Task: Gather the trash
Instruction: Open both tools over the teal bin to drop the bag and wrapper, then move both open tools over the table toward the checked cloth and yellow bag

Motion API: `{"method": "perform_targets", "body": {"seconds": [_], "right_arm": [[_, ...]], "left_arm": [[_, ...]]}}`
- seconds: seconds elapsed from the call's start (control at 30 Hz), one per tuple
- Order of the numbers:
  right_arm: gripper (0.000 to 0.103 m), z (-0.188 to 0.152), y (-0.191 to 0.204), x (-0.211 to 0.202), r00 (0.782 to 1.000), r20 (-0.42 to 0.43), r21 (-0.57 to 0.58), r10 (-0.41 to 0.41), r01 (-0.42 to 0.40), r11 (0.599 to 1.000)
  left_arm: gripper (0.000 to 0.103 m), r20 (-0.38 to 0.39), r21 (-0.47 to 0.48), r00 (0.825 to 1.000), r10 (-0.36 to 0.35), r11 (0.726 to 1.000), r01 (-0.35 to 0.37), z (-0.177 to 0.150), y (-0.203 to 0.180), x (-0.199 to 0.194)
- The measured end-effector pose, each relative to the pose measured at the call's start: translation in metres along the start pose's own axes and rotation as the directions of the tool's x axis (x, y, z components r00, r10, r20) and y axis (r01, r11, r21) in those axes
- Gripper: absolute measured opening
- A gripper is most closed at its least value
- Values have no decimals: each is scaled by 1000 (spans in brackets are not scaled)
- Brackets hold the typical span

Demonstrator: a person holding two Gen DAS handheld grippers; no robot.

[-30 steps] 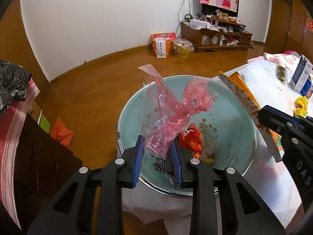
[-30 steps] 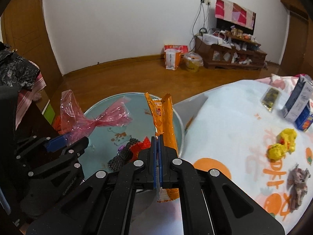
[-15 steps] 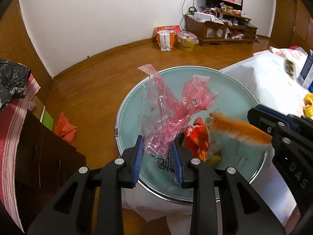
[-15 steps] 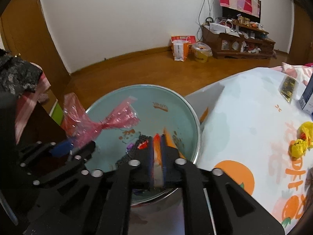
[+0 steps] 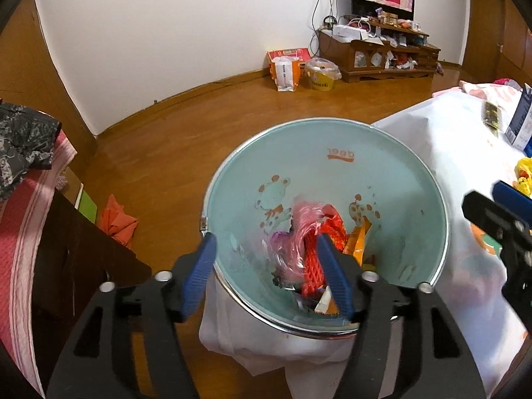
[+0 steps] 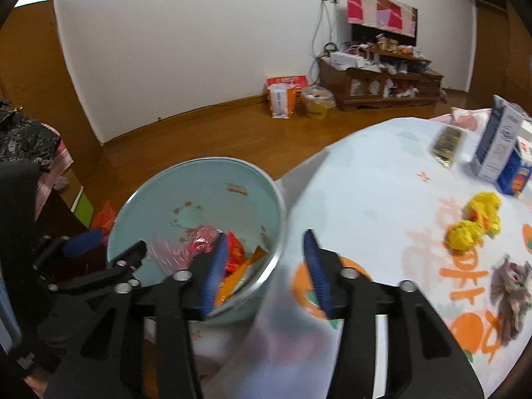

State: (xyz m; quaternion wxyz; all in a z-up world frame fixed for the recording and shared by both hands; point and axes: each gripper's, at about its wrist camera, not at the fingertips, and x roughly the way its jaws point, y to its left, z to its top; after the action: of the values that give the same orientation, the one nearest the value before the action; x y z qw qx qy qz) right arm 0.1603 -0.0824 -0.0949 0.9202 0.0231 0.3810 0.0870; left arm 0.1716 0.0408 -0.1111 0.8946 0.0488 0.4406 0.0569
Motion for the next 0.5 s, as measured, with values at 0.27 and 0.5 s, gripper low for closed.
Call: {"method": "perform_targets", "body": {"seconds": [0.27,0.5], "right_arm": [[89,-15,-27,-40,987,92,43,-129,125,991],[89,-29,-56,-62,983,52,93,-173,168,981]], "left_arm": [[93,47,3,998,39,999,-39,-2,-5,-23],[97,86,35,996,16,999,-19,-6,-25,-51]]}}
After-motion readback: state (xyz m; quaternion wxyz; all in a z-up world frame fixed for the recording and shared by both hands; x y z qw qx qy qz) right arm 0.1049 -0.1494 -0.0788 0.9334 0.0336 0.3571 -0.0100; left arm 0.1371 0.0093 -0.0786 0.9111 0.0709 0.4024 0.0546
